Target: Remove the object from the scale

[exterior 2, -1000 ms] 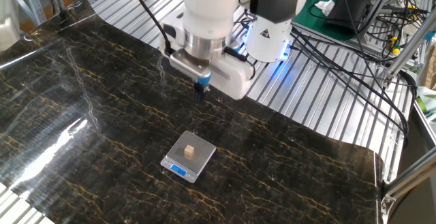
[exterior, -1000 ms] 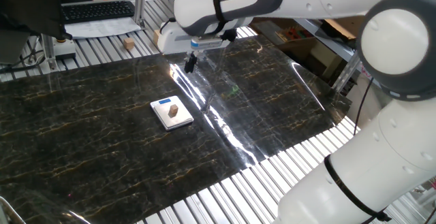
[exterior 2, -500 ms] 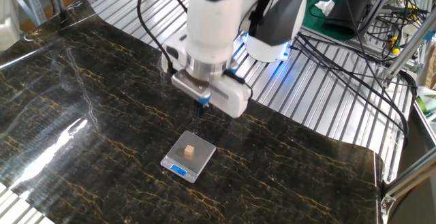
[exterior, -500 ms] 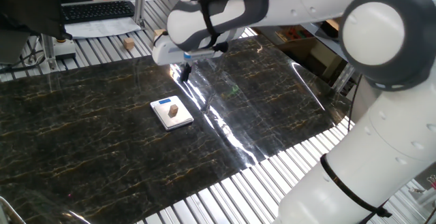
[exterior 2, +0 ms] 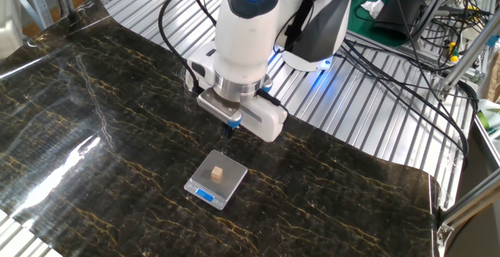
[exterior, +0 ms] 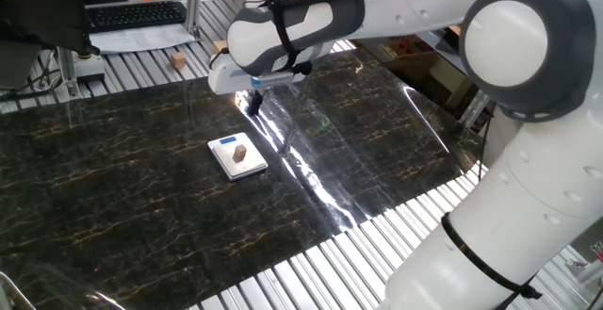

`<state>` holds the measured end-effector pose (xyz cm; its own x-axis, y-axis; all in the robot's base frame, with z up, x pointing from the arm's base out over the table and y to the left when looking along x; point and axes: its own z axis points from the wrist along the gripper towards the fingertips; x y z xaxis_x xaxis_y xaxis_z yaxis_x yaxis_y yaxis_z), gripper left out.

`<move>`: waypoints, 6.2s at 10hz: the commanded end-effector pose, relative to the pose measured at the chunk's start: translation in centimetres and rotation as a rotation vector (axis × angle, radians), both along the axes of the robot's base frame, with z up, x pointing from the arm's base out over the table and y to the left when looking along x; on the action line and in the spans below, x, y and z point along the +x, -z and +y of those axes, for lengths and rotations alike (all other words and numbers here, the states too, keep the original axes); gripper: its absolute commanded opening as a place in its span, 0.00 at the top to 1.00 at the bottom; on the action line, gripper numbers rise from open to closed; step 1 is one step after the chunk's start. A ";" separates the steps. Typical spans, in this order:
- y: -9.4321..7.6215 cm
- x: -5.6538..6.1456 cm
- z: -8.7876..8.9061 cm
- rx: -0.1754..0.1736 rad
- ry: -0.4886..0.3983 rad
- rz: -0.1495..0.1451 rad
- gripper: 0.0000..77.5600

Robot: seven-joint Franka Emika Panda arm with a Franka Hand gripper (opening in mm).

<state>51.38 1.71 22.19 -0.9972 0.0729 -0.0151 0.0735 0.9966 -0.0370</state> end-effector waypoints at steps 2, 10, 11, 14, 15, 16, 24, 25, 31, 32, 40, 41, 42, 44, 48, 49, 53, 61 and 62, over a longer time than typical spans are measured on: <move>0.9 0.5 0.0 0.000 -0.002 -0.007 1.00; 3.3 1.2 0.1 0.025 -0.013 -0.006 1.00; 3.4 1.1 0.2 0.028 -0.028 -0.006 1.00; 3.4 1.1 0.2 0.036 -0.025 -0.002 1.00; 3.6 0.9 0.2 0.035 -0.021 -0.005 1.00; 3.6 0.9 0.2 0.035 -0.021 -0.008 1.00; 3.5 0.9 0.3 0.041 -0.043 -0.020 1.00; 3.5 0.9 0.3 0.040 -0.021 -0.051 1.00; 3.8 1.1 0.4 0.026 -0.035 0.070 1.00; 4.9 1.6 0.8 0.026 -0.037 0.060 1.00; 9.2 4.9 0.8 0.028 -0.107 0.016 1.00; 9.7 5.2 -0.1 0.028 -0.124 0.032 1.00; 9.8 5.3 -0.3 0.028 -0.120 0.035 1.00; 10.3 5.2 -0.3 0.030 -0.112 0.047 1.00; 10.9 3.8 -0.4 0.039 -0.090 0.076 1.00; 11.0 3.6 -0.5 0.038 -0.086 0.078 1.00; 11.5 3.5 -0.5 0.036 -0.079 0.090 1.00; 12.0 2.8 -0.6 0.030 -0.066 0.095 1.00; 12.0 2.8 -0.6 0.031 -0.066 0.094 1.00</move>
<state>54.13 1.17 10.07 -0.9965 0.0049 0.0836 0.0043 1.0000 -0.0071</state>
